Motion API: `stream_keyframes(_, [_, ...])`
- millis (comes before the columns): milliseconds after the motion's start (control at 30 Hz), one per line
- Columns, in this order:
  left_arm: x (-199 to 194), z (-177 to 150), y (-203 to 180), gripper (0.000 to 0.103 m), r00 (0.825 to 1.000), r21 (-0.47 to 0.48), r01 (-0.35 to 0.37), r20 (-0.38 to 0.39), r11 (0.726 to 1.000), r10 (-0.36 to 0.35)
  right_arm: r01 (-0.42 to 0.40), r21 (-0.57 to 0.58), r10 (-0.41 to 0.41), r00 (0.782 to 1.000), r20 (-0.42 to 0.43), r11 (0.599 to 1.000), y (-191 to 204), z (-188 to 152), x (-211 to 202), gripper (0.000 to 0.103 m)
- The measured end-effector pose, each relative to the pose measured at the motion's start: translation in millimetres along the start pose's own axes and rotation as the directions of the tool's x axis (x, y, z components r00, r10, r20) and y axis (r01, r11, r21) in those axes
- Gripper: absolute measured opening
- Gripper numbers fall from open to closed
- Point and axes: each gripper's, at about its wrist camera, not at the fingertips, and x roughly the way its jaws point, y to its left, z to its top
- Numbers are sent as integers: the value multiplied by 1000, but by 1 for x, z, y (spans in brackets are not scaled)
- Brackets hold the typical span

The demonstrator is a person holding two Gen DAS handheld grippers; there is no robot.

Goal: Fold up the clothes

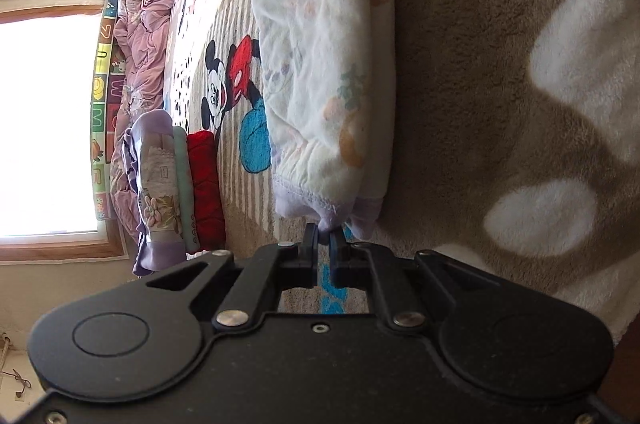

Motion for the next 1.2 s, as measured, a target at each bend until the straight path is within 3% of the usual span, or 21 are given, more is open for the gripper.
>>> stream_keyframes(33, [1,0,2,5,1000,-6,-7,-1,1000,7,-13,13,13,1000,10,1000,-1,-1,3,17])
stream_keyframes(200, [2,0,12,4,999,-49,-46,-3,998,46,-77,-22,79,991,112,997,18,-1,-22,8])
stream_keyframes(300, [8,-3,3,4,1000,-23,-21,-11,1000,20,24,-92,-17,998,68,995,17,-6,-20,8])
stream_keyframes(433, [8,-4,-18,4,1000,63,4,-20,998,-3,72,-99,-70,997,32,992,4,-15,-11,8])
stream_keyframes(600, [8,-3,1,4,997,3,-65,-35,998,65,45,-206,-26,995,95,977,27,-13,-20,8])
stream_keyframes(667, [9,-2,-1,4,999,-14,-10,-45,1000,10,122,-249,-111,992,61,961,30,-15,-9,8])
stream_keyframes(700, [10,-1,-2,5,996,-30,58,-64,998,-60,144,-244,-139,990,36,959,24,-18,-3,8])
stream_keyframes(733, [10,-1,-3,10,987,-49,131,-83,990,-135,138,-212,-133,990,39,967,16,-22,-7,9])
stream_keyframes(833, [0,-13,8,13,980,-120,181,-56,976,-189,125,-166,-113,991,76,978,16,-16,-21,18])
stream_keyframes(933, [-10,-35,34,13,975,-286,200,-35,937,-219,194,-224,-158,973,167,955,27,-9,-40,18])
stream_keyframes(1000, [-14,-47,51,13,982,-400,166,-20,901,-190,238,-275,-173,955,242,931,34,-6,-52,18])
stream_keyframes(1100, [-13,-53,74,13,990,-555,115,-8,824,-143,229,-399,-122,954,275,888,52,-12,-56,18])
stream_keyframes(1200, [-8,-31,85,13,984,-630,172,78,758,-159,164,-513,-62,976,210,843,76,-29,-39,18])
